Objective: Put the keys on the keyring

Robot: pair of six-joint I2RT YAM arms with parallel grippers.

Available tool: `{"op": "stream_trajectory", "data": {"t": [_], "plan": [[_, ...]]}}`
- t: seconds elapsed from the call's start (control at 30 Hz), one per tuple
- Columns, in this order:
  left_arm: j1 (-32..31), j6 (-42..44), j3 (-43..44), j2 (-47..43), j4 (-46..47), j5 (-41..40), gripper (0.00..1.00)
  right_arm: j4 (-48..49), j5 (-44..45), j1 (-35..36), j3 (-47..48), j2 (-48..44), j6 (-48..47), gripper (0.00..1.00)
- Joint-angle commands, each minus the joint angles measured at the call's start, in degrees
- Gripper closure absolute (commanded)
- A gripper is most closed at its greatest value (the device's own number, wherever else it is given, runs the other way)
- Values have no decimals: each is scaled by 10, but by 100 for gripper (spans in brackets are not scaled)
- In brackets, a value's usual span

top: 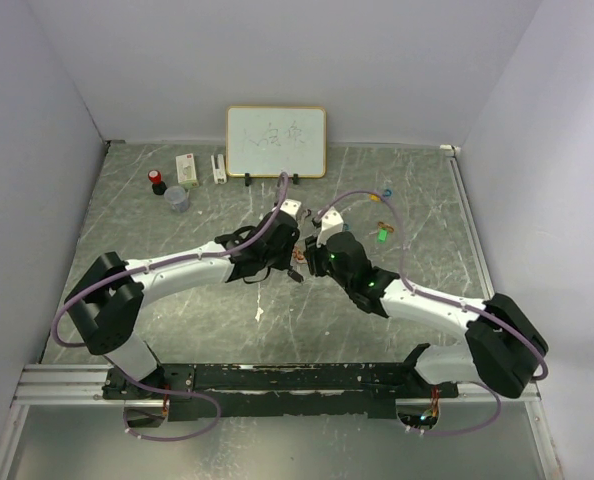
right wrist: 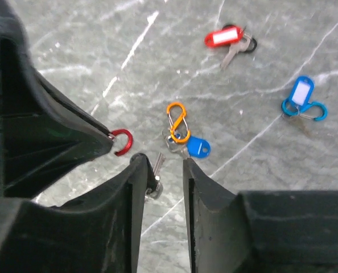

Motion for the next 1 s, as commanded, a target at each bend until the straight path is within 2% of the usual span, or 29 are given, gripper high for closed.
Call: {"op": "stream_trajectory", "data": {"t": [0.0,0.1,0.47,0.97], "plan": [[18,-22,-33,-23,-12,-21,93,-30,-13,3,19,39,32,61],[34,-33,-61,-37,-6,-18,93,-40,-29,4,24,69,62,57],[69,-37,-100,-61,2,-10,93,-63,-20,25,36,142,111,58],[74,-33,-101,-62,2,-5,93,-57,-19,27,49,179,115,80]]}}
